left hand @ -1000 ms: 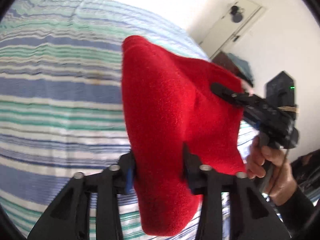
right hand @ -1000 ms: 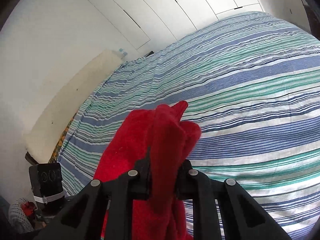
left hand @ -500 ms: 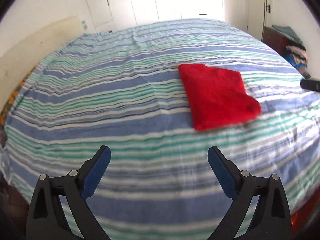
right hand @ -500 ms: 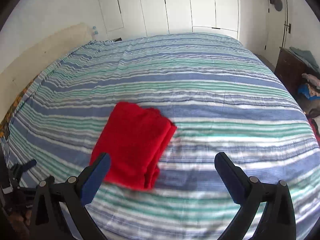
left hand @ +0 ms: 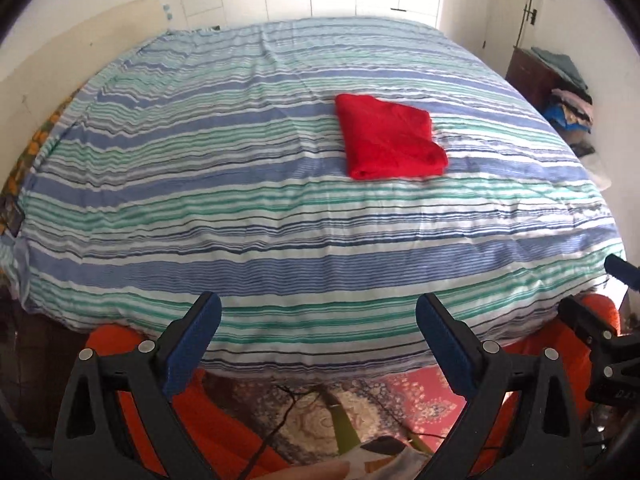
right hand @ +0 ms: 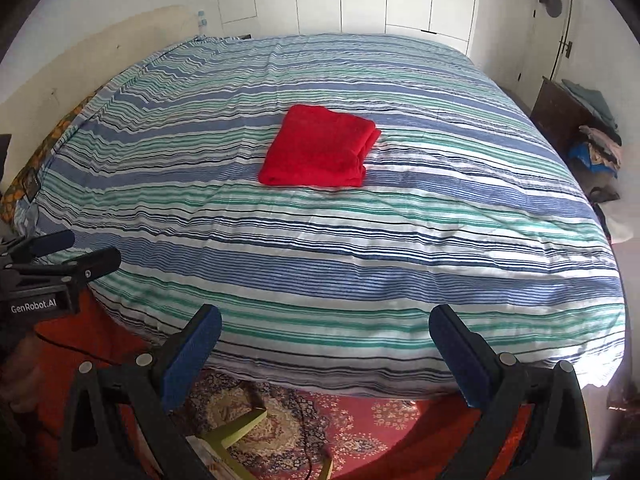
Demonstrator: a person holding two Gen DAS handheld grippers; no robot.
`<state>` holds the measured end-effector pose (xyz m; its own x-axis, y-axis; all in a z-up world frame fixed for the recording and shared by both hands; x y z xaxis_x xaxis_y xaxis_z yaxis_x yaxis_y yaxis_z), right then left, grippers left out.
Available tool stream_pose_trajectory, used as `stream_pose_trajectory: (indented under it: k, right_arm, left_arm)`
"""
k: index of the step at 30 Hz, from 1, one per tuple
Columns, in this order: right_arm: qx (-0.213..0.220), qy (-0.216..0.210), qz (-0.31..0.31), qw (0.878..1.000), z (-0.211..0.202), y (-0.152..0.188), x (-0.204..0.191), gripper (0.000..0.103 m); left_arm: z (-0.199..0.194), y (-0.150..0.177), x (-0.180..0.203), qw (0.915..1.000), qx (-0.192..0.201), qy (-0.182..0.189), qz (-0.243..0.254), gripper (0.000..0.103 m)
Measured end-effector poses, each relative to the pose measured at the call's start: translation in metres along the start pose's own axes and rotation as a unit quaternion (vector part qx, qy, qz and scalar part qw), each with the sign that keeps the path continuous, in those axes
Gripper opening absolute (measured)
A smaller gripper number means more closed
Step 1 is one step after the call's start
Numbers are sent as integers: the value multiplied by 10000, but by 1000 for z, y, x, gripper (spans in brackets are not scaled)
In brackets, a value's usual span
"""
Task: Fold small clothes
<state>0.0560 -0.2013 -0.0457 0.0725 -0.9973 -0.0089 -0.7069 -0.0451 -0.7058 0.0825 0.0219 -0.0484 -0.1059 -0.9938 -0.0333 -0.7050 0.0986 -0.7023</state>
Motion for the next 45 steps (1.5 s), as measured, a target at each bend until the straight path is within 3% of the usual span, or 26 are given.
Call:
stream_pose_trajectory:
  k: [7,18,45]
  right_arm:
    - [166,41,-289,9994,-21,-10,-15,103]
    - [98,98,-302,9994,-20,-9,-18,103]
    - [109,34,-322,9994,-26,-16,-26,102]
  left_arm:
    - [-17,2,0,9997,106,-185,128,98]
    - [-18,7,-4,9996,42,-273,88,98]
    - [-19,5,-4,9998,20,-183,107,98]
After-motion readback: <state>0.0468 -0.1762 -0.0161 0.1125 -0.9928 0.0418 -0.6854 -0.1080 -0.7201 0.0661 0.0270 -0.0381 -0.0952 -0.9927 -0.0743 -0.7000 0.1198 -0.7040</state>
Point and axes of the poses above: each gripper's, at about its wrist camera, not at the fingertips, and z roughly the way its jaws point, x to its right, y to its underside, the point moved 7 cm from there along z, roughly the way its jaws point, and after that the axes turned 10 degrees about x, right-handed, at the moved point
